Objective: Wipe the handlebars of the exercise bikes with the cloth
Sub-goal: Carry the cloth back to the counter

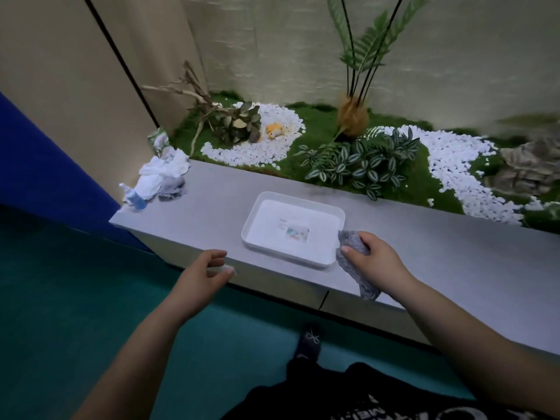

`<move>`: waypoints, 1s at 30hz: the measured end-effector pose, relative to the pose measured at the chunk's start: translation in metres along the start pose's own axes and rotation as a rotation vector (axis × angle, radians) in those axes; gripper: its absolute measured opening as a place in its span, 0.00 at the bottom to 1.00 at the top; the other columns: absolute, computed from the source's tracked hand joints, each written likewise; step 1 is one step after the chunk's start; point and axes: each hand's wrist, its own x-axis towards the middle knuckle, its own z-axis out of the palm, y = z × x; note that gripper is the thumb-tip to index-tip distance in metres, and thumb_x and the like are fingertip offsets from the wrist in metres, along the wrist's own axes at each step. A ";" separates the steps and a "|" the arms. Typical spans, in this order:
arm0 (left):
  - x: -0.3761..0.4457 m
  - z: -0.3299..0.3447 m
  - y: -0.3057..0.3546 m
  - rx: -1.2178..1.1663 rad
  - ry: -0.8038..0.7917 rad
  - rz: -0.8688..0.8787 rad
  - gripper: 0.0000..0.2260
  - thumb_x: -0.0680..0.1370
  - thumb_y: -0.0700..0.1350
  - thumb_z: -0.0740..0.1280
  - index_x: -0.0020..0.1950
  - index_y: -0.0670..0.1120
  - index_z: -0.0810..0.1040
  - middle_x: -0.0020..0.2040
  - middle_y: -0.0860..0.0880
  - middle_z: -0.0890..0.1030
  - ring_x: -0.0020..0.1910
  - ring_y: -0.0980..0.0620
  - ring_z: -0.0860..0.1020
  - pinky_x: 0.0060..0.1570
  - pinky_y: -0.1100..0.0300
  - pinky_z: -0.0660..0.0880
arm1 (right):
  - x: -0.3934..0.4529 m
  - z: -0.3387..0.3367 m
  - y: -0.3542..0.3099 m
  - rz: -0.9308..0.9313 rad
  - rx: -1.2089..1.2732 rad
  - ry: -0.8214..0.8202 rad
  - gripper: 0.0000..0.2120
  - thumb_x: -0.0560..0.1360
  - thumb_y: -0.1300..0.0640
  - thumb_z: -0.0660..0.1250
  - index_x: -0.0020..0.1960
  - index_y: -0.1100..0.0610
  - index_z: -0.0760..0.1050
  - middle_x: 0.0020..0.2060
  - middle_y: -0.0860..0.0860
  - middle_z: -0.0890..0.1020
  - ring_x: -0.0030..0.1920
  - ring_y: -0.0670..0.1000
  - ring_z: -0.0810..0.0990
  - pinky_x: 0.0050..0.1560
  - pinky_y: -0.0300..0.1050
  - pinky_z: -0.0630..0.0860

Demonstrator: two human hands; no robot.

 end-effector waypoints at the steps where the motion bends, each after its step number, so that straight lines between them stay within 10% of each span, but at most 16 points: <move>1: 0.015 -0.001 0.001 0.004 -0.008 -0.009 0.17 0.75 0.47 0.68 0.63 0.51 0.72 0.58 0.50 0.77 0.51 0.55 0.77 0.48 0.61 0.71 | 0.015 0.002 -0.001 0.015 0.004 -0.005 0.13 0.75 0.50 0.66 0.59 0.52 0.75 0.49 0.49 0.80 0.45 0.49 0.77 0.39 0.40 0.69; 30: 0.380 0.011 0.003 0.247 -0.446 0.032 0.21 0.76 0.48 0.66 0.68 0.48 0.67 0.67 0.48 0.71 0.58 0.48 0.75 0.51 0.58 0.70 | 0.230 0.116 -0.052 0.399 0.193 0.256 0.02 0.75 0.58 0.63 0.46 0.53 0.74 0.35 0.54 0.79 0.30 0.53 0.78 0.24 0.32 0.70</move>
